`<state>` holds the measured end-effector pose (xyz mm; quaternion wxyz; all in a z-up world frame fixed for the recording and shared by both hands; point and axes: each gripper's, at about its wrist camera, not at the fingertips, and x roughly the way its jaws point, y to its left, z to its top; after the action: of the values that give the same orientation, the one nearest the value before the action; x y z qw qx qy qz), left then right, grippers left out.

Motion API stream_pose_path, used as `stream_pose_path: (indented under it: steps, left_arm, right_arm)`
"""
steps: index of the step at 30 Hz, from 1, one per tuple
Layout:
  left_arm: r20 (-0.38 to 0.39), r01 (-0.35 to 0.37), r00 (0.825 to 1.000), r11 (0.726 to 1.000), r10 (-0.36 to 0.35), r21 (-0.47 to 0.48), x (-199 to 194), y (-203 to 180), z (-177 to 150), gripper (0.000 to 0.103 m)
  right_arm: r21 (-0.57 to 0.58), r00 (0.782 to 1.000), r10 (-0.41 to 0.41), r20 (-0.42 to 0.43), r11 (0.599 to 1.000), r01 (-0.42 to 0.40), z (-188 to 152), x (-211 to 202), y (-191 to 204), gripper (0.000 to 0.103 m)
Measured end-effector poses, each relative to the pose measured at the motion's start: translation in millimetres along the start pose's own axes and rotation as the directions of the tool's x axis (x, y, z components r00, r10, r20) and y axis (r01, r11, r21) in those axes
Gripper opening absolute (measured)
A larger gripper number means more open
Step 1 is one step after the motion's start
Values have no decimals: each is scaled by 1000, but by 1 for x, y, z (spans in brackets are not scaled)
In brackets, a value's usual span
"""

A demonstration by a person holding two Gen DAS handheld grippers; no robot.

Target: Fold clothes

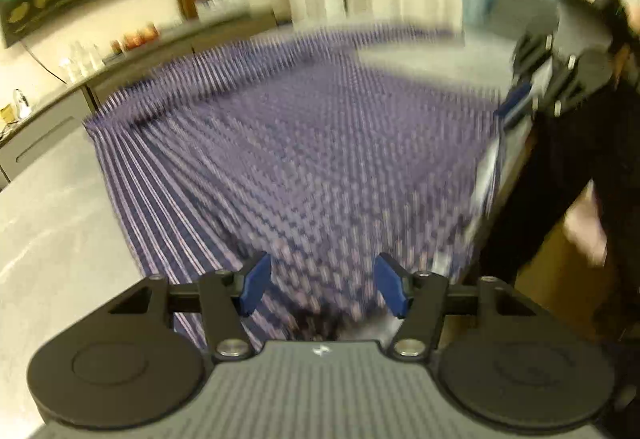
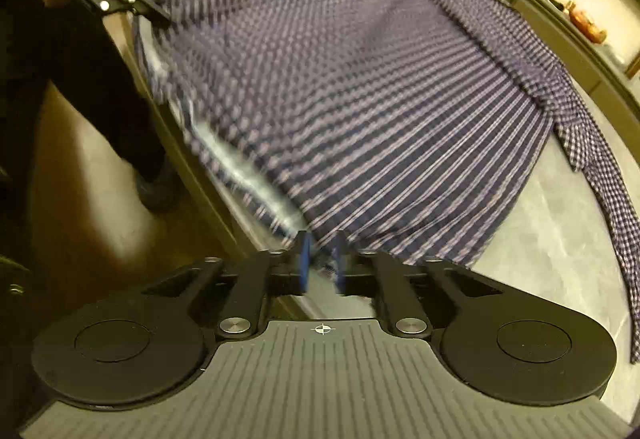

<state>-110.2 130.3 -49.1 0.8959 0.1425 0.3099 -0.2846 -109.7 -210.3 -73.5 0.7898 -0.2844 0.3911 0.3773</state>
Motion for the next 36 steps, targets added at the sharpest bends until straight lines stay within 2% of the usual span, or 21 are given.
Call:
stream_pose_path:
  steps: [2,3,5,6,7,9,11,12,13,15,16,20,22,24,26,29,31,32,33,35,36]
  left_arm:
    - [82,2,997,998,3,-55,-16,17,17,59]
    - [111,-4,994,997,13,-79,-21,27,28,60]
    - [139,-46,988,992,62,-120,-18,46,54,65]
    - [144,-72,985,987,93,-145,-12,57,67,70]
    - [143,-88,983,981,114,-172,-2,68,78,71]
    - [137,-101,981,966,137,-238,23,92,93,71]
    - [109,-92,985,942,133,-323,49,115,91,71]
    - [85,-87,988,924,128,-372,63,126,86,69]
    - [49,-89,992,905,120,-417,75,135,79,68]
    - [-20,-102,994,873,105,-478,91,149,67,63]
    - [-32,-108,994,869,106,-483,93,153,65,63]
    - [-48,-125,992,869,116,-478,97,163,65,63]
    - [-49,-125,992,869,115,-479,97,164,65,63]
    - [-46,-124,992,871,117,-476,97,163,65,63]
    - [-40,-125,992,877,120,-465,97,162,70,63]
    - [-45,-134,991,891,127,-434,94,166,74,64]
    - [-49,-136,991,888,127,-440,95,170,75,64]
    - [-51,-135,991,884,126,-447,96,171,76,64]
    - [-51,-133,991,882,124,-452,96,171,76,64]
    - [-47,-126,992,885,117,-448,96,169,77,64]
    - [-46,-125,992,889,117,-440,96,167,78,65]
  right_arm:
    - [138,995,-7,98,990,-7,10,-22,-46,49]
    - [221,989,-21,149,975,-12,14,-29,-71,49]
    - [439,973,-64,223,897,-41,20,-27,-126,49]
    - [580,964,-85,252,810,-80,18,-15,-161,49]
    - [696,957,-90,275,706,-133,12,1,-190,50]
    - [849,940,-85,330,463,-256,-3,37,-237,51]
    - [908,917,-81,390,198,-368,-21,76,-276,51]
    - [914,912,-89,400,108,-390,-26,93,-287,51]
    - [919,913,-103,394,68,-389,-27,105,-294,51]
    - [932,923,-137,360,18,-361,-25,124,-303,54]
    - [934,924,-148,353,2,-356,-24,132,-306,52]
    - [913,896,-224,383,-54,-404,-25,145,-321,54]
    - [909,889,-251,383,-70,-411,-26,148,-325,49]
    - [929,903,-263,339,-61,-366,-22,148,-324,18]
    - [938,903,-282,324,-29,-346,-18,147,-322,11]
    - [939,892,-311,330,8,-344,-17,133,-319,10]
    - [925,879,-311,363,5,-380,-20,126,-320,12]
    - [925,877,-316,361,3,-380,-20,123,-319,20]
    - [933,879,-332,342,7,-361,-20,118,-321,46]
    - [947,880,-365,304,19,-320,-21,110,-325,63]
    - [957,881,-381,281,48,-285,-19,106,-330,64]
